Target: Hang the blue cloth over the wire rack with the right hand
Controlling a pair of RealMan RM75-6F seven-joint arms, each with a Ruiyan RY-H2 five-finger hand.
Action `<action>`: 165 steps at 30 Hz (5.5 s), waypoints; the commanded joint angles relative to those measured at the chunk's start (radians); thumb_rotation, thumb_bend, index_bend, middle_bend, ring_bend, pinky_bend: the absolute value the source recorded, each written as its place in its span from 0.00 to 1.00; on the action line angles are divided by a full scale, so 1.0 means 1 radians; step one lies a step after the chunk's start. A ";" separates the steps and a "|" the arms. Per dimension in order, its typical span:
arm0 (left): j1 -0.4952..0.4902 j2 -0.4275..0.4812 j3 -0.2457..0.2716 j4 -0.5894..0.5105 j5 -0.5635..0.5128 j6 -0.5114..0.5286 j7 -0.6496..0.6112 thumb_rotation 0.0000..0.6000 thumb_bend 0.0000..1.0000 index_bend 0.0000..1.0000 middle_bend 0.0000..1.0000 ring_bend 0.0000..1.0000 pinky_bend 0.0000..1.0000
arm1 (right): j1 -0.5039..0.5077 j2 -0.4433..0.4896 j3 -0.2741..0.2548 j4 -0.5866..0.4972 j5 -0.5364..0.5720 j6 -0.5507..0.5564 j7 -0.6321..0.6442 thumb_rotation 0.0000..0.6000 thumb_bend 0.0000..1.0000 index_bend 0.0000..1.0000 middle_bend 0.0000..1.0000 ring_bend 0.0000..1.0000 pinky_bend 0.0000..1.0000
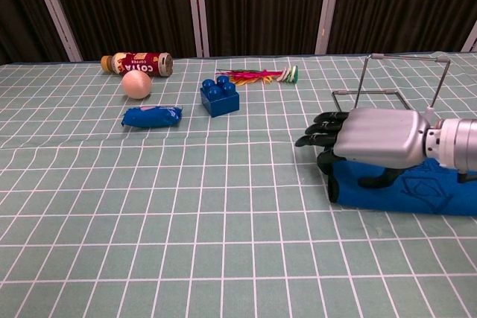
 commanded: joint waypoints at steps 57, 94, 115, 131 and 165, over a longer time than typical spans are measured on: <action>0.038 0.055 0.030 -0.041 0.101 0.081 -0.105 1.00 0.00 0.00 0.00 0.00 0.00 | -0.187 0.263 0.243 -0.440 0.283 0.421 0.219 1.00 0.43 0.83 0.16 0.00 0.00; 0.064 0.089 0.022 -0.059 0.131 0.120 -0.146 1.00 0.00 0.00 0.00 0.00 0.00 | -0.208 0.262 0.465 -0.790 0.934 0.454 -0.499 1.00 0.49 0.79 0.16 0.00 0.04; 0.041 0.072 0.001 -0.040 0.068 0.065 -0.122 1.00 0.00 0.00 0.00 0.00 0.00 | -0.080 0.125 0.588 -0.532 1.140 0.400 -0.558 1.00 0.49 0.77 0.16 0.00 0.03; 0.023 0.059 -0.010 -0.030 0.022 0.025 -0.099 1.00 0.00 0.00 0.00 0.00 0.00 | 0.013 0.069 0.615 -0.383 1.182 0.314 -0.571 1.00 0.49 0.77 0.16 0.00 0.03; -0.007 0.029 -0.030 0.004 -0.075 -0.035 -0.050 1.00 0.00 0.00 0.00 0.00 0.00 | 0.131 -0.041 0.591 -0.019 1.209 0.095 -0.531 1.00 0.45 0.74 0.16 0.00 0.04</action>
